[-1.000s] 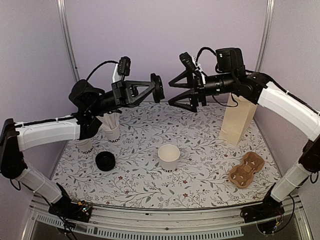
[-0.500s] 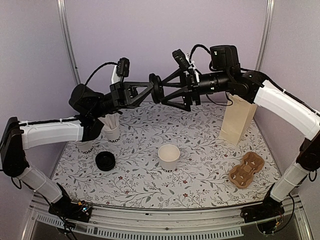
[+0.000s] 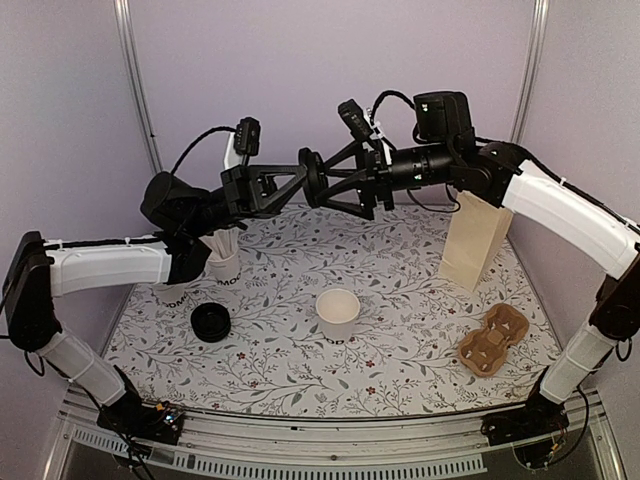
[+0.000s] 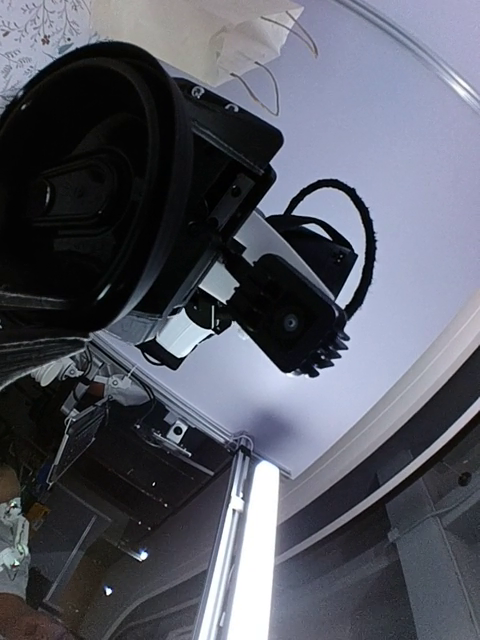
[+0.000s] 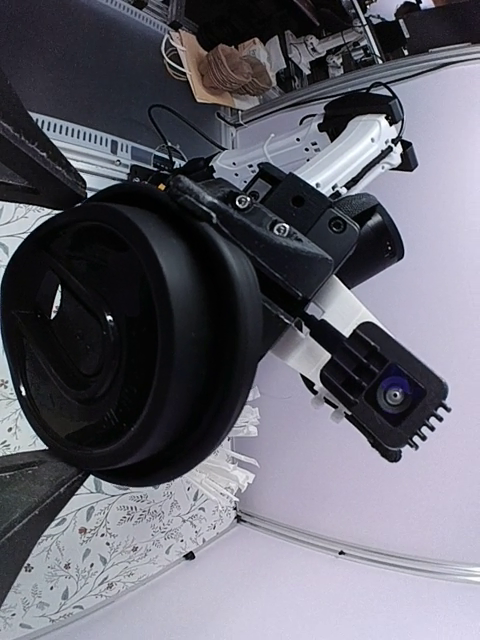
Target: Pack the takeout coffee
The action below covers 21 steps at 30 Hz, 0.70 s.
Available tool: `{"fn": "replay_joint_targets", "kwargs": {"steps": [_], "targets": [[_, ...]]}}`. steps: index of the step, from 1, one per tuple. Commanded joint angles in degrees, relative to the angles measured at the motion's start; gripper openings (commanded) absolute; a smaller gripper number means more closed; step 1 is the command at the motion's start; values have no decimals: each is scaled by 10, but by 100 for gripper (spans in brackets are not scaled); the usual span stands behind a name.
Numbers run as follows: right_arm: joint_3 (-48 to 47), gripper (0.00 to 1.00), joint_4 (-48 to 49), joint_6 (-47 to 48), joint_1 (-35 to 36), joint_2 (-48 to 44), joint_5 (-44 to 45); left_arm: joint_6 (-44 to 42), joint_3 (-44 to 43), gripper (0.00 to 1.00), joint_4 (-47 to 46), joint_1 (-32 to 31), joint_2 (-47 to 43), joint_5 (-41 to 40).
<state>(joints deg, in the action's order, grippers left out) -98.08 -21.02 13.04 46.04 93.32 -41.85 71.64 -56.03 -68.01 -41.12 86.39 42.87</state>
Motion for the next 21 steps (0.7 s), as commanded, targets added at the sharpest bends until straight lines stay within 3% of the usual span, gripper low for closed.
{"fn": "replay_joint_targets", "kwargs": {"steps": [1,7,12,15,17,21], "targets": [[-23,84,17,-21,6,4,10,6,7,5,-18,6,8,-5],[-20,74,18,-27,6,2,26,4,9,6,-14,6,10,-8],[-3,66,18,-18,6,-4,37,-25,11,27,23,6,-2,-12],[17,65,18,-14,5,-10,50,-66,15,43,91,6,-24,-26],[39,65,17,-8,-2,-22,58,-109,17,47,164,6,-49,-41],[119,65,16,2,-54,-59,62,-229,24,58,382,-4,-106,-127]]}}
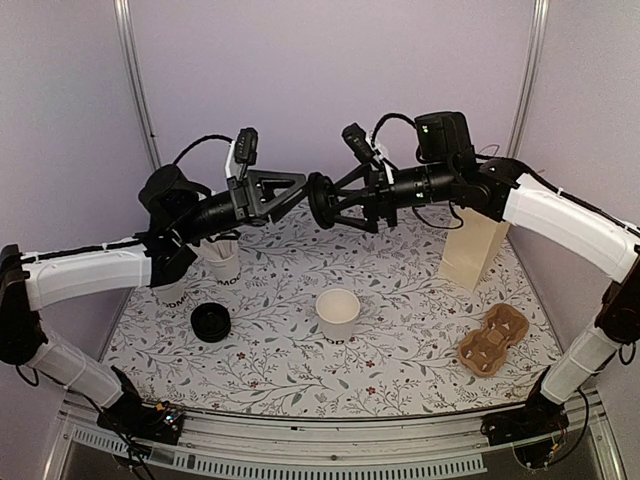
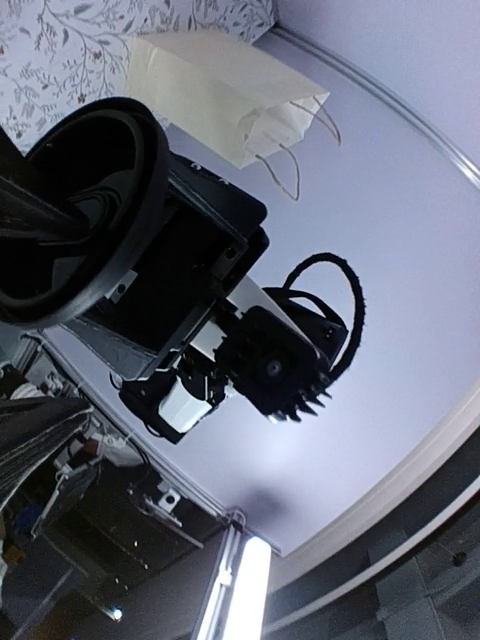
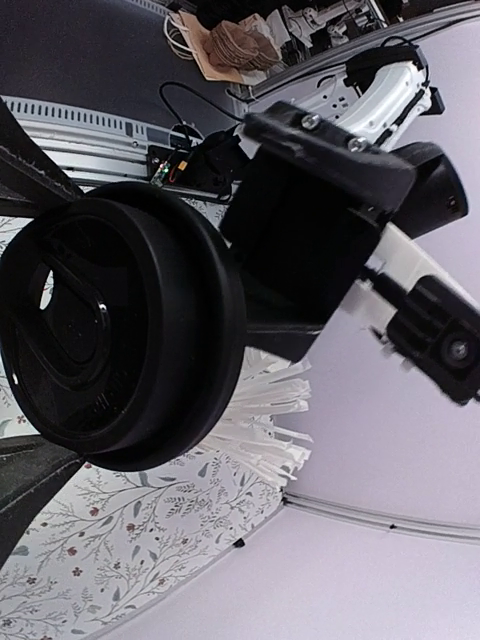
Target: Pack the takeout coffee
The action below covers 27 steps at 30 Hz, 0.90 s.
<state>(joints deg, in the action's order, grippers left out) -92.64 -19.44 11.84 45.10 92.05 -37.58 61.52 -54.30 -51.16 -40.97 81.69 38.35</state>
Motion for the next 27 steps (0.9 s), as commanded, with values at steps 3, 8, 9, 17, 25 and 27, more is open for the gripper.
{"fn": "replay_joint_targets", "kwargs": {"steps": [3,8,9,17,25,27], "targets": [[119,65,-18,49,-77,-83,50,-210,-9,57,399,-27,-70,-217],[185,66,-68,129,-89,-136,118,-244,-32,54,585,-61,-11,-365],[191,66,-78,139,-89,-142,126,-246,-34,53,601,-66,5,-380],[146,66,-190,208,-88,-132,108,-257,-59,51,634,-85,120,-428],[98,66,-271,251,-78,-87,88,-281,-84,51,589,-112,184,-388],[95,66,-281,263,-65,-80,98,-288,-93,51,584,-122,197,-374]]}}
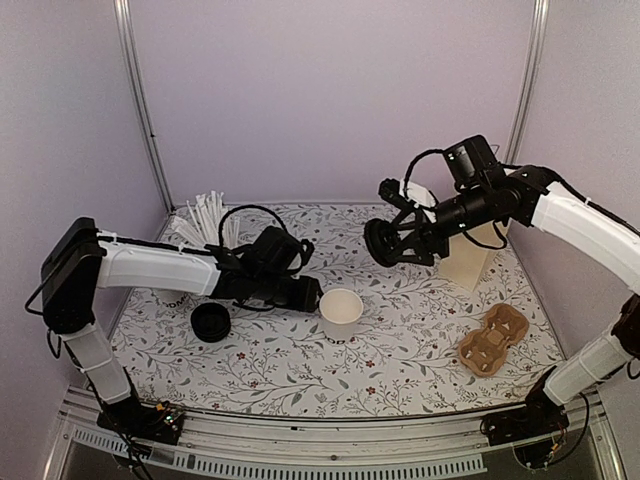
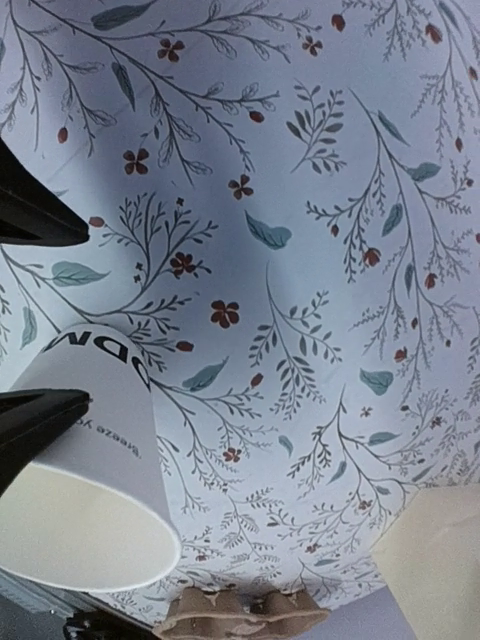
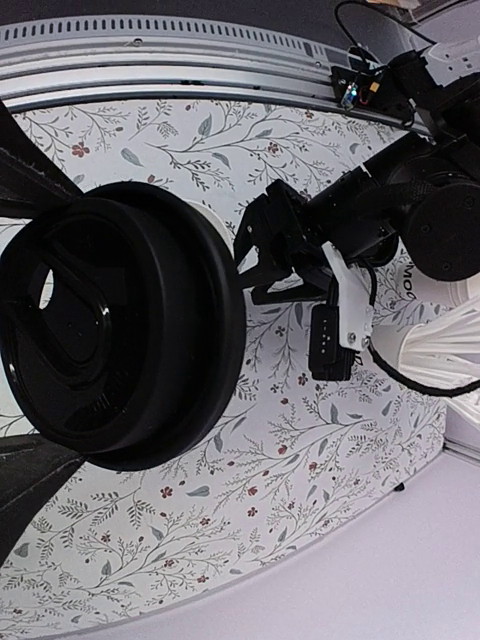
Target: Pack the takeout coffee
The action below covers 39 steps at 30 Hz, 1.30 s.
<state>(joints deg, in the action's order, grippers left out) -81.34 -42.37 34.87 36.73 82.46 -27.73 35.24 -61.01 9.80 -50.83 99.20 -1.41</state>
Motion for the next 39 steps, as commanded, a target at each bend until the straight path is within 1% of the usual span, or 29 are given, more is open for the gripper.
{"fn": "replay_joint_targets", "kwargs": {"steps": [1,5,10,14,18,23,26,33,39], "targets": [[-18,66,-56,38,26,20,6,-27,-31,51,-26,-26,28,29],[-25,67,-80,61,53,34,29,-33,-46,51,-33,-38,46,47],[-55,67,-140,81,71,67,36,-29,-43,50,-41,-45,52,64],[-72,66,-177,100,96,98,60,-17,-36,50,-13,-43,41,21],[-95,67,-209,102,116,126,88,5,-12,51,12,-38,2,-24],[-164,68,-278,84,126,191,93,28,2,51,39,-34,-45,-32],[-194,68,-303,74,134,224,110,33,13,51,40,-34,-62,-31],[-235,68,-340,64,152,261,157,37,30,51,40,-34,-75,-38],[-256,68,-350,56,164,281,179,38,36,51,36,-34,-76,-46]]}}
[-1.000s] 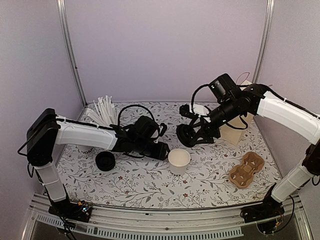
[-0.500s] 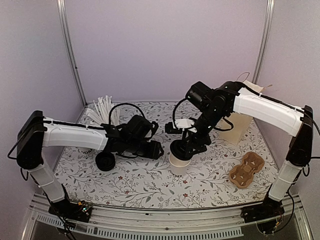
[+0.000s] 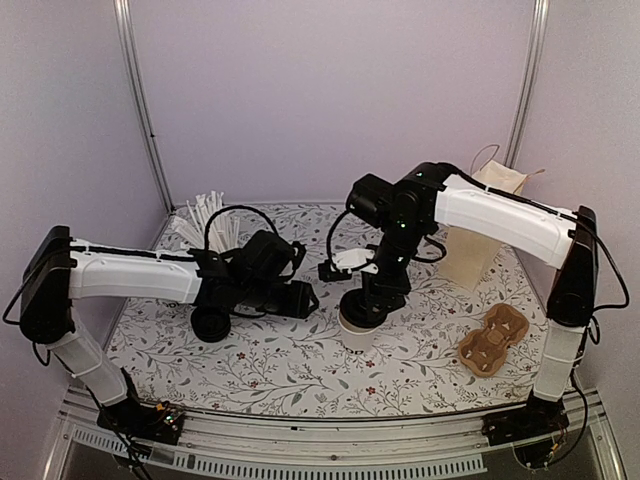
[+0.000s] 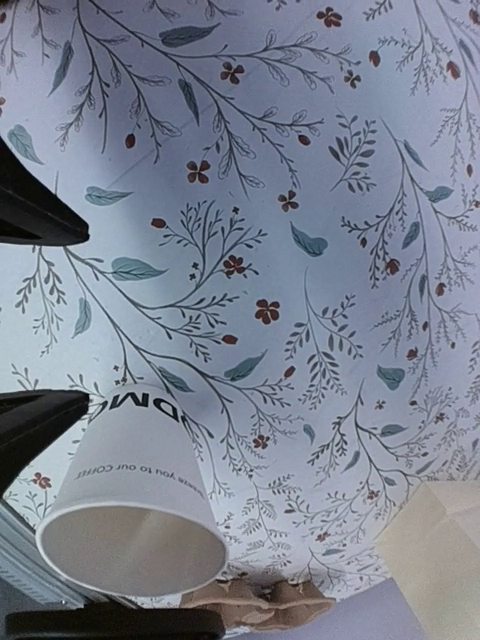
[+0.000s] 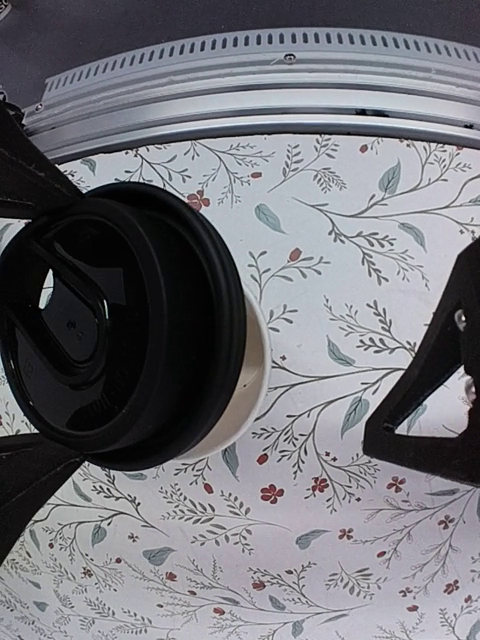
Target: Pack the takeout coffee
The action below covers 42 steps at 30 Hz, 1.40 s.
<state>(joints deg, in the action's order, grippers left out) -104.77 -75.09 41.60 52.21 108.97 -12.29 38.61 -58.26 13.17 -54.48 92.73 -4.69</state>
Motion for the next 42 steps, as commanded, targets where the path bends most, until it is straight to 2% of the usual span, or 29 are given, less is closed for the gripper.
{"fn": "replay_joint_targets", "kwargs": {"steps": [1,6,14,35,42], "targets": [[-23,69,-23,-12,11,20,27,3,9,51,4,2,-11,-16],[-31,71,-24,-13,16,34,37,5,13,51,4,1,-22,-21],[-67,72,-32,-17,21,62,42,22,73,52,-52,1,-87,-40],[-42,72,-33,-18,35,64,82,18,83,52,-55,2,-80,-34],[-35,76,-33,-20,36,70,84,19,87,52,-53,2,-79,-33]]}}
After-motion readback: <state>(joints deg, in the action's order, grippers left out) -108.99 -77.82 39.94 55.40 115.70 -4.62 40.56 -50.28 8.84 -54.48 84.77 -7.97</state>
